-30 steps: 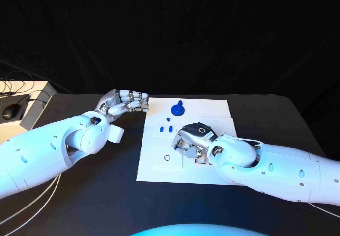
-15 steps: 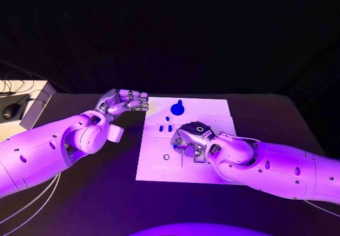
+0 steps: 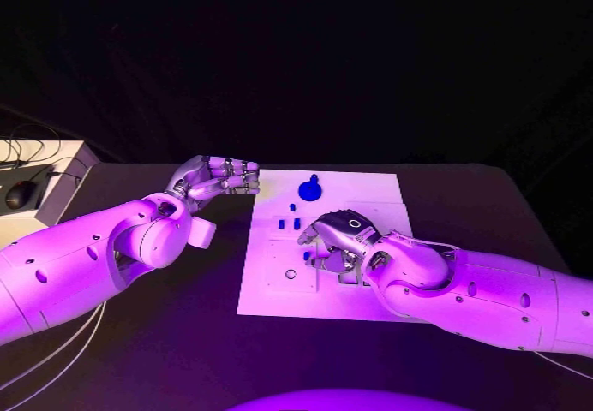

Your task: Assemble the parts on the task board

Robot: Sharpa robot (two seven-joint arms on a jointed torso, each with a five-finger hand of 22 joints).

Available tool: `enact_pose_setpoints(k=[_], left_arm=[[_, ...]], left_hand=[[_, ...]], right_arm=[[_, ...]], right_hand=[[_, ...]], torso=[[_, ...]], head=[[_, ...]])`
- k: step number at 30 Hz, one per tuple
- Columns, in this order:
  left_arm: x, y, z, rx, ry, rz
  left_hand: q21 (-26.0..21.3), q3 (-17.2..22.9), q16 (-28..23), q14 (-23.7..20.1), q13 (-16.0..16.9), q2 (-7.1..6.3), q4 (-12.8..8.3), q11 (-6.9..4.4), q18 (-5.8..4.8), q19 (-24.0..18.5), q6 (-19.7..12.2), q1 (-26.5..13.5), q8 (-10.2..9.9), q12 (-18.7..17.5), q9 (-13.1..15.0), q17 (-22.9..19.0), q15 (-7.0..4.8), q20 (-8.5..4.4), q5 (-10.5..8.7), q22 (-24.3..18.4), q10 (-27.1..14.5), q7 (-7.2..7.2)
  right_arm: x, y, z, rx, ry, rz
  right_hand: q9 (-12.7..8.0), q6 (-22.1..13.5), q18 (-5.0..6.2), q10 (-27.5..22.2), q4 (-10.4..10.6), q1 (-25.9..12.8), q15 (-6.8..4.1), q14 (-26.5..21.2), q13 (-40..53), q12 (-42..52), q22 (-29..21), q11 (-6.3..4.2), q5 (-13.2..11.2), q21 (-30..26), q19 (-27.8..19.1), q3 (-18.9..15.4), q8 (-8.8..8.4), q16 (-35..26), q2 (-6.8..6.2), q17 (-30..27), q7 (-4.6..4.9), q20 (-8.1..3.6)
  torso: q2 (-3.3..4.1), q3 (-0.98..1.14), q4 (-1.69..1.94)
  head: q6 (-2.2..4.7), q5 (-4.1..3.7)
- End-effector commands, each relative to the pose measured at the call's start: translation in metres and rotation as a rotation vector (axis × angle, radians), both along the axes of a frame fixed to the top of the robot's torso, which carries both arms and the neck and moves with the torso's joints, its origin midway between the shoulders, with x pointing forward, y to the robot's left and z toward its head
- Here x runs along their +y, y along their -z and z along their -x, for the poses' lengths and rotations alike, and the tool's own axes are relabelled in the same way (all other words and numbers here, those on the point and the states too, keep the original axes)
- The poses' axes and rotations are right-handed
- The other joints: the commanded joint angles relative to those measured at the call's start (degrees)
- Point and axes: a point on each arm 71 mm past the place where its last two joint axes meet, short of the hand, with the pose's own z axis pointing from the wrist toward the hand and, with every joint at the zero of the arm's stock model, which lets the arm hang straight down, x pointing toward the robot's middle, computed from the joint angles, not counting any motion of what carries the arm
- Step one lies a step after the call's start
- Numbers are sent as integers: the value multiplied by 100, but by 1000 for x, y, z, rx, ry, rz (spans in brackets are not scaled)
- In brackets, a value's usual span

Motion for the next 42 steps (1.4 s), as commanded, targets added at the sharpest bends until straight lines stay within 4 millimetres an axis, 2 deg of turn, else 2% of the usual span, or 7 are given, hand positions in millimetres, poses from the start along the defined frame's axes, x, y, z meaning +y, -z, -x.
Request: enact_pose_setpoints(k=[1, 7, 14, 17, 22, 32, 42], left_arm=[[-1, 0, 0, -3, 8, 2], [-1, 0, 0, -4, 9, 3], [-2, -1, 1, -7, 14, 9], [-3, -1, 1, -7, 16, 12], [-4, 2, 1, -3, 18, 14], [-5, 6, 2, 8, 22, 15], [-2, 7, 3, 17, 16, 8]], left_hand=[[26, -19, 7, -46, -7, -31, 13, -6, 12, 10, -13, -13, -21, -29, -2, -4, -1, 8, 21, -7, -37, 39], [28, -28, 9, -48, -7, -28, 14, -5, 15, 12, -13, -9, -19, -28, -1, -4, -1, 10, 20, -20, -40, 35], [31, -34, 14, -42, -6, -26, 19, -10, 17, 16, -5, -11, -18, -27, -1, -3, -3, 9, 21, -27, -29, 28], [32, -40, 17, -37, -7, -26, 24, -13, 17, 17, -1, -17, -18, -27, -1, -2, -5, 10, 21, -30, -25, 23], [35, -49, 17, -38, -7, -30, 28, -10, 17, 19, -28, -18, -25, -28, -3, -3, -5, 10, 22, -36, -21, 45], [35, -49, 17, -38, -7, -30, 28, -10, 17, 19, -28, -18, -25, -28, -3, -3, -5, 10, 22, -36, -21, 45], [37, -64, 18, -40, -6, -21, 40, -8, 17, 20, -34, -14, -20, -28, -2, -3, -4, 12, 21, -52, -25, 48]], right_arm=[[-2, -5, 2, -23, 3, -56], [-18, -14, 3, -9, 41, -120], [-64, -37, -20, 110, 165, -154], [-87, -47, -32, 144, 202, -139], [-112, -55, -43, 159, 206, -69], [-119, -51, -49, 90, 165, 107], [-115, -40, -49, 91, 147, 157]], right_hand=[[4, -82, 112, -94, 84, 64, -3, -44, 2, 41, 155, -6, 17, -178, 51, -115, -16, -19, -35, -32, -31, 14], [6, -72, 81, 87, 160, 123, -52, 81, 2, 120, 260, -64, 52, -50, 175, -123, -17, 32, 14, -67, -71, -17], [-2, -60, -51, 705, 30, 65, -129, 223, 9, -8, 427, -156, 96, 670, 323, 168, -20, 144, 96, 21, 21, -113], [1, -195, 1, 284, -1, -26, -61, 99, 10, 12, 337, -68, 97, 227, 201, -136, -18, 71, 56, 12, 15, -68], [9, -224, 25, 170, -42, 109, -67, 165, 9, 53, 351, -70, 169, 309, 253, -542, -16, 92, 189, 24, -39, -57], [11, -229, 3, 155, -17, 213, -88, 250, 6, 89, 427, -101, 245, 724, 395, -712, -15, 161, 159, 104, -203, -78], [4, -169, -2, 333, -123, 211, -114, 252, 4, 45, 436, -137, 413, 851, 390, -589, -18, 189, 230, 114, -171, -94]], torso=[[0, -2, 2], [-5, -7, 1], [-14, -11, -12], [-12, -10, -5], [-4, 4, -18], [3, 4, 7], [5, -4, 0]], head=[[9, -13], [31, -29], [79, -74], [108, -104], [132, -117], [113, -136], [83, -95]])
